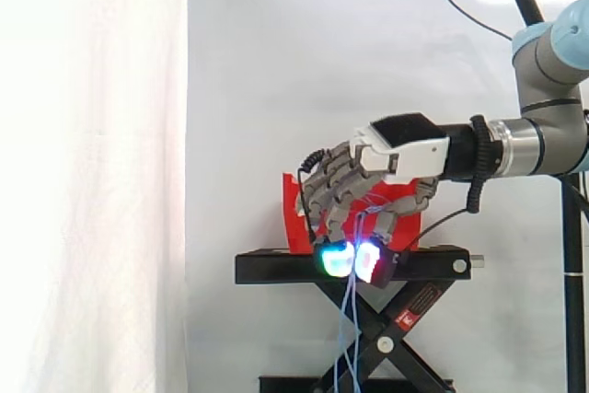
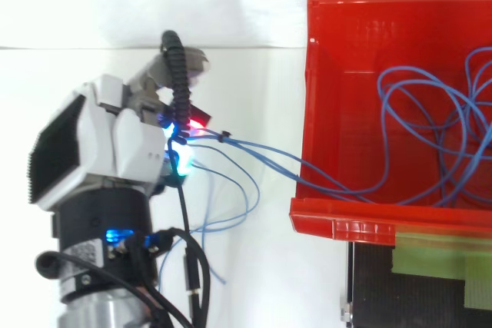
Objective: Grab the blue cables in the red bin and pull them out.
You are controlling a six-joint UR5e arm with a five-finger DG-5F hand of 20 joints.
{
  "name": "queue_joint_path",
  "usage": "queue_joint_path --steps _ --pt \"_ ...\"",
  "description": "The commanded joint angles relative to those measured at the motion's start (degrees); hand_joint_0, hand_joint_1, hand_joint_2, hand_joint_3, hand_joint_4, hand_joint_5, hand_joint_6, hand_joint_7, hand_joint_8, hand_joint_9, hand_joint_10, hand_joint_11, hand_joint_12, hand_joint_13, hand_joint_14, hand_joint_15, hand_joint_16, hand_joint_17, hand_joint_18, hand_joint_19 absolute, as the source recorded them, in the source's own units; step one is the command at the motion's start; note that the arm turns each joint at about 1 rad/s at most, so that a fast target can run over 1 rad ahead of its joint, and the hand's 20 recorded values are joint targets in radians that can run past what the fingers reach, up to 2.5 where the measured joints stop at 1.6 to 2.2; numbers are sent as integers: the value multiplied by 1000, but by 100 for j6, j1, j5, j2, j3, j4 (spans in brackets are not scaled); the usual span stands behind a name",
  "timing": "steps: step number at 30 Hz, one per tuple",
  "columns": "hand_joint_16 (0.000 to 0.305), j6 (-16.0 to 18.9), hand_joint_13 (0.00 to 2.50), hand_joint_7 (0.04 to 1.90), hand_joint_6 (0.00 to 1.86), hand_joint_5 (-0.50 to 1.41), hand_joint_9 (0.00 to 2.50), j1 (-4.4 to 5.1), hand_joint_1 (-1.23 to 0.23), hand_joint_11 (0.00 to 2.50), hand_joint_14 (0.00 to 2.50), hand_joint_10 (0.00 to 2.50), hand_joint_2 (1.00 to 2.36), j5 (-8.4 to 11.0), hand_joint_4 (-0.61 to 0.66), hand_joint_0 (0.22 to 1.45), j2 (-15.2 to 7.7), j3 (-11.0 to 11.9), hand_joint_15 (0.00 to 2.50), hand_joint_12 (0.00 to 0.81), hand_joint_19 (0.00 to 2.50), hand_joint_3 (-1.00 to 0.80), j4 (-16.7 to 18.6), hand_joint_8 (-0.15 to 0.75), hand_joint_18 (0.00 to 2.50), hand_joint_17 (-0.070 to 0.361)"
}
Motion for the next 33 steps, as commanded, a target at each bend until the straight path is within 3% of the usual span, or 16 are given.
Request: queue_joint_path --steps 1,3,10,12,14,18,19,21,22,24,26,27,29,30,33 --pt "44 1391 686 601 951 810 842 118 -749 633 18 20 1000 -4 90 930 0 156 538 346 734 -1000 -76 260 656 98" --pt "44 1892 686 591 953 811 841 197 -750 635 18 18 1000 -13 88 931 0 262 538 346 725 -1000 -243 261 656 99" --pt "44 2868 687 592 950 812 842 346 -751 633 18 19 1000 4 97 931 0 306 533 346 733 -1000 -401 259 656 98" --pt "44 3527 686 594 948 812 842 434 -751 635 20 19 1000 13 91 931 9 306 539 345 733 -1000 -401 260 657 98" --pt "44 4546 688 595 947 812 842 531 -752 634 18 17 1000 13 91 931 0 306 537 343 733 -1000 -428 263 657 98" --pt "44 5531 689 600 939 814 840 610 -753 632 18 17 1000 31 93 931 0 306 541 344 732 -1000 -577 258 657 98" --pt "44 6137 689 591 940 815 839 654 -753 631 18 19 1000 84 92 932 0 306 544 343 723 -1000 -727 259 658 98" --pt "44 6524 689 593 937 816 840 689 -754 628 20 19 1000 128 96 931 0 297 539 344 732 -1000 -832 260 658 98" --pt "44 7069 691 594 936 816 840 742 -754 634 18 17 1000 224 95 932 0 306 541 345 733 -1000 -955 259 658 98" --pt "44 7640 691 598 929 818 837 794 -755 629 18 17 1000 330 89 931 0 306 542 344 734 -1000 -1087 260 659 98" --pt "44 7816 692 592 927 820 837 803 -755 627 20 19 1000 356 94 932 0 306 541 343 732 -1000 -1140 263 660 98" --pt "43 8238 693 600 923 819 838 847 -756 624 18 17 1000 409 97 931 0 306 538 343 733 -1000 -1236 261 660 98" --pt "44 8616 697 593 923 820 840 882 -756 623 18 20 1000 462 90 931 0 306 540 342 735 -1000 -1316 261 660 98" --pt "44 9161 698 595 920 821 843 935 -757 627 18 17 1000 532 90 930 0 306 539 342 734 -1000 -1421 262 661 98" --pt "43 10215 700 606 916 821 843 1023 -757 626 18 19 1000 655 97 931 0 297 540 342 734 -1000 -1676 258 662 98"
